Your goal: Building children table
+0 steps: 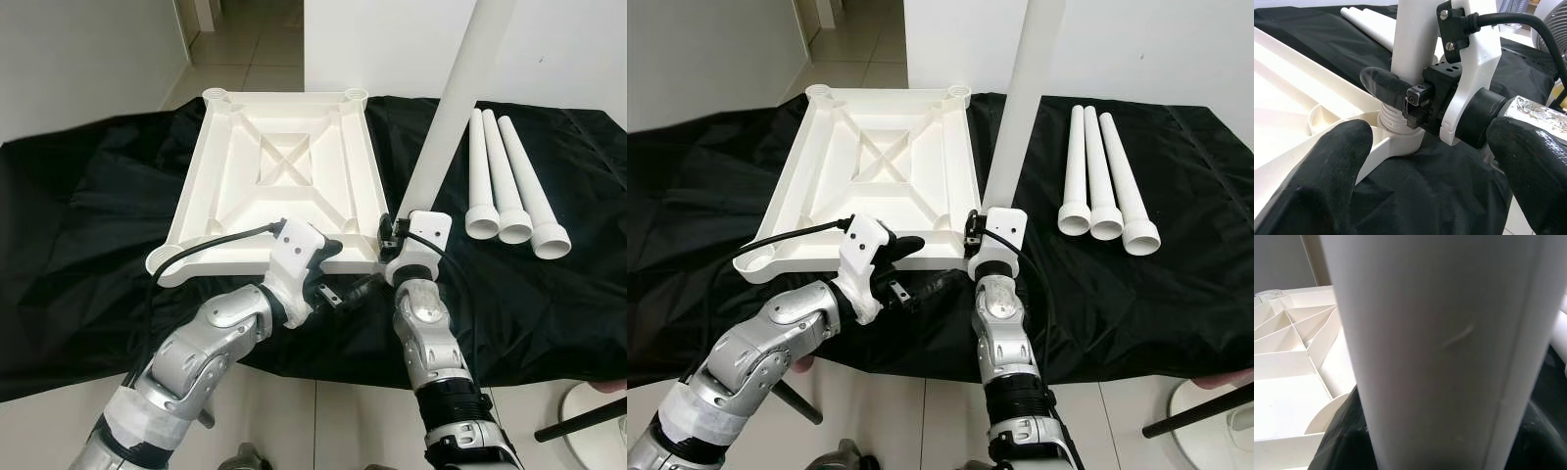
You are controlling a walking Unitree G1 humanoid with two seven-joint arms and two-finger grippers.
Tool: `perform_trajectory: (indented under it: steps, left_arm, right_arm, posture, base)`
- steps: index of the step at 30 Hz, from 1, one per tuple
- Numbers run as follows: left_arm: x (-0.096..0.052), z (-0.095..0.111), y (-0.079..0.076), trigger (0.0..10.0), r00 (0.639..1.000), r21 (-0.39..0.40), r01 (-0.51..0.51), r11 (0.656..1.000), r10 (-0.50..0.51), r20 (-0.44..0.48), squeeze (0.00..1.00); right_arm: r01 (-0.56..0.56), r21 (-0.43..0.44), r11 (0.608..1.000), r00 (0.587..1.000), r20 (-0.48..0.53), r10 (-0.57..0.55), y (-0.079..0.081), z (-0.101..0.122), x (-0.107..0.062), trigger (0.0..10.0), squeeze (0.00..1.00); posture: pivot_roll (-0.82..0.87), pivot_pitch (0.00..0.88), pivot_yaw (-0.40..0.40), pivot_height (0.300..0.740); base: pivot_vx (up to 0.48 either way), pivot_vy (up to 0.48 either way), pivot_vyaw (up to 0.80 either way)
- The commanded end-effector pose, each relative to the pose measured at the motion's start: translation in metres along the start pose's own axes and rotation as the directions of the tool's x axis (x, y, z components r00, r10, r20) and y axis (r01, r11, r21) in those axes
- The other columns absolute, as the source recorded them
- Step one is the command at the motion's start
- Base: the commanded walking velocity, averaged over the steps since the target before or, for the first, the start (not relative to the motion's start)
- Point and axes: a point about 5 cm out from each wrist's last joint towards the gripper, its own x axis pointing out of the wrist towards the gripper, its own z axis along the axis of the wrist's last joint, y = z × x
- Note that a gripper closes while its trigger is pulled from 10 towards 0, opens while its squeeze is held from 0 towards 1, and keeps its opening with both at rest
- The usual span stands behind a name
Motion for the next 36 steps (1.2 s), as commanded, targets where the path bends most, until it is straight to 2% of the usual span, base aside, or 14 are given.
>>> perform_trajectory:
  steps: [1,3,4,15,20,21,23,25,27,30,31,32,34,36]
  left_arm:
    - [-0.003,0.000,-0.005,10.0,0.997,-0.004,0.074,0.997,-0.074,-0.001,0.00]
    - [-0.003,0.000,-0.006,10.0,0.997,-0.005,0.076,0.997,-0.076,-0.001,0.00]
    - [-0.002,-0.001,-0.007,10.0,0.997,-0.008,0.079,0.997,-0.079,0.001,0.00]
    - [-0.001,-0.001,-0.005,10.0,0.997,-0.002,0.077,0.997,-0.077,0.001,0.00]
    - [-0.001,0.000,-0.003,10.0,0.997,0.005,0.074,0.997,-0.074,0.002,0.00]
    - [-0.001,0.001,-0.002,10.0,0.997,0.008,0.074,0.997,-0.074,0.003,0.00]
    - [-0.001,0.001,-0.002,10.0,0.997,0.008,0.074,0.997,-0.074,0.003,0.00]
    - [-0.001,0.002,-0.001,10.0,0.997,0.014,0.078,0.997,-0.078,0.000,0.00]
    - [-0.001,0.002,-0.001,10.0,0.997,0.014,0.078,0.997,-0.078,0.000,0.00]
    - [-0.001,0.002,-0.001,10.0,0.997,0.016,0.082,0.996,-0.082,-0.002,0.00]
    - [0.000,0.003,-0.001,10.0,0.996,0.017,0.087,0.996,-0.087,-0.003,0.00]
    - [0.000,0.003,-0.001,10.0,0.996,0.017,0.087,0.996,-0.087,-0.003,0.00]
    - [0.001,0.002,-0.003,10.0,0.996,0.020,0.093,0.995,-0.093,-0.008,0.00]
    - [0.001,0.002,-0.003,10.0,0.996,0.020,0.093,0.995,-0.093,-0.008,0.00]
  right_arm:
    - [0.026,0.046,0.999,0.999,-0.043,-0.024,-0.002,-0.009,-0.005,10.0,0.00]
    - [0.031,0.054,0.998,0.999,-0.030,-0.030,-0.005,-0.007,-0.005,10.0,0.00]
    - [0.013,0.091,0.996,1.000,-0.023,-0.011,-0.007,-0.006,-0.007,10.0,1.00]
    - [0.019,0.082,0.996,1.000,-0.005,-0.019,-0.012,0.000,-0.009,10.0,1.00]
    - [-0.028,0.064,0.998,1.000,0.009,0.028,-0.018,0.002,-0.008,10.0,1.00]
    - [-0.092,0.049,0.995,0.996,0.021,0.092,-0.020,0.005,-0.006,10.0,0.00]
    - [-0.092,0.049,0.995,0.996,0.021,0.092,-0.020,0.005,-0.006,10.0,0.00]
    - [-0.229,0.011,0.973,0.973,0.034,0.228,-0.028,0.010,0.000,10.0,0.00]
    - [-0.229,0.011,0.973,0.973,0.034,0.228,-0.028,0.010,0.000,10.0,0.00]
    - [-0.290,-0.010,0.957,0.956,0.041,0.290,-0.031,0.013,0.004,10.0,0.00]
    - [-0.365,-0.046,0.930,0.929,0.039,0.367,-0.036,0.017,0.010,10.0,0.00]
    - [-0.365,-0.046,0.930,0.929,0.039,0.367,-0.036,0.017,0.010,10.0,0.00]
    - [-0.473,-0.126,0.872,0.878,0.016,0.479,-0.042,0.022,0.018,10.0,0.00]
    - [-0.473,-0.126,0.872,0.878,0.016,0.479,-0.042,0.022,0.018,10.0,0.00]
  posture:
    - [0.03,0.007,0.041,0.740]
    - [0.03,0.001,0.036,0.740]
    - [0.03,0.000,0.035,0.740]
    - [0.02,0.000,0.043,0.740]
    - [0.02,0.000,0.044,0.740]
    - [0.01,0.000,0.047,0.740]
    - [0.01,0.000,0.047,0.740]
    - [0.01,0.000,0.054,0.740]
    - [0.01,0.000,0.054,0.740]
    - [0.01,0.000,0.054,0.740]
    - [0.01,0.000,0.057,0.740]
    - [0.01,0.000,0.057,0.740]
    - [0.01,0.000,0.060,0.740]
    - [0.01,0.000,0.060,0.740]
  base:
    - [0.000,0.000,0.00]
    - [0.000,0.000,0.00]
    - [0.000,0.000,0.00]
    - [0.000,0.000,0.00]
    - [0.000,0.000,0.00]
    - [0.000,0.000,0.00]
    - [0.000,0.000,0.00]
    - [0.000,0.000,0.00]
    - [0.000,0.000,0.00]
    - [0.000,0.000,0.00]
    - [0.000,0.000,0.00]
    - [0.000,0.000,0.00]
    - [0.000,0.000,0.00]
    - [0.000,0.000,0.00]
